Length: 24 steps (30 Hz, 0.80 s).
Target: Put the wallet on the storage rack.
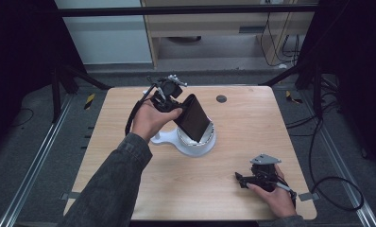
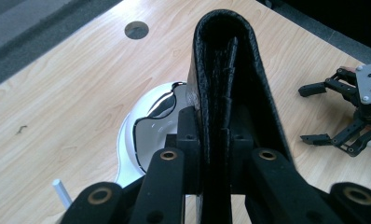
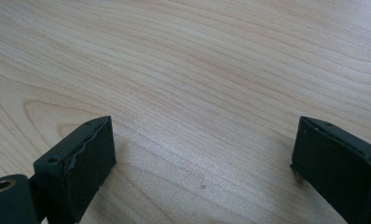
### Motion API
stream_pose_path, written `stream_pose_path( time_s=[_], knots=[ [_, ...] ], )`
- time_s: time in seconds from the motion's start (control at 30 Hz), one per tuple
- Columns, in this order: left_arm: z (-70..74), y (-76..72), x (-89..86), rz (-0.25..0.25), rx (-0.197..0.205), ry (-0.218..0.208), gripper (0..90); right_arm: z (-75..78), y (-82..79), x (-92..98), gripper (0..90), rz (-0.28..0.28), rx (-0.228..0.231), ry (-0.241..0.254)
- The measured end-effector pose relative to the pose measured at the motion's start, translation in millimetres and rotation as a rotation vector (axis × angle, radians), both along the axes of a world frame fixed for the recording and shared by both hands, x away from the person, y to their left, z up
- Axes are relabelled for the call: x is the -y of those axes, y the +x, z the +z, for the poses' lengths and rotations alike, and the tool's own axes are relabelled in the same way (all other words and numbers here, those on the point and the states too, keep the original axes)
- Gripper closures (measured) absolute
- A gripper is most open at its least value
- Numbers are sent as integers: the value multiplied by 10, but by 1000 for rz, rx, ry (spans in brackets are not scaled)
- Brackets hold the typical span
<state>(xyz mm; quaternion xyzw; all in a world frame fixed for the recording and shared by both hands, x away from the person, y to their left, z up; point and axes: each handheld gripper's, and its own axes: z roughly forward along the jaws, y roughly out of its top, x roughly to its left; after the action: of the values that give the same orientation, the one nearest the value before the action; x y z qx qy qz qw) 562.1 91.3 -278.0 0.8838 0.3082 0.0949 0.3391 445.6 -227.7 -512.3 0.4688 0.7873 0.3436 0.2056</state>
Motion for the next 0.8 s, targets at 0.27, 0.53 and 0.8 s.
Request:
stream_pose_path(
  time_s=[0.27, 0.53, 0.8],
  knots=[
    [-137, 61, 102, -8, -27, 26, 802, 0, -1, 1, 59, 1, 0, -1],
    [-223, 98, 174, -6, -43, 38, 801, -1, 0, 0, 58, 1, 1, -2],
    [-271, 142, 178, -2, -55, 31, 801, -4, 1, -4, 56, -1, 0, 2]
  ],
)
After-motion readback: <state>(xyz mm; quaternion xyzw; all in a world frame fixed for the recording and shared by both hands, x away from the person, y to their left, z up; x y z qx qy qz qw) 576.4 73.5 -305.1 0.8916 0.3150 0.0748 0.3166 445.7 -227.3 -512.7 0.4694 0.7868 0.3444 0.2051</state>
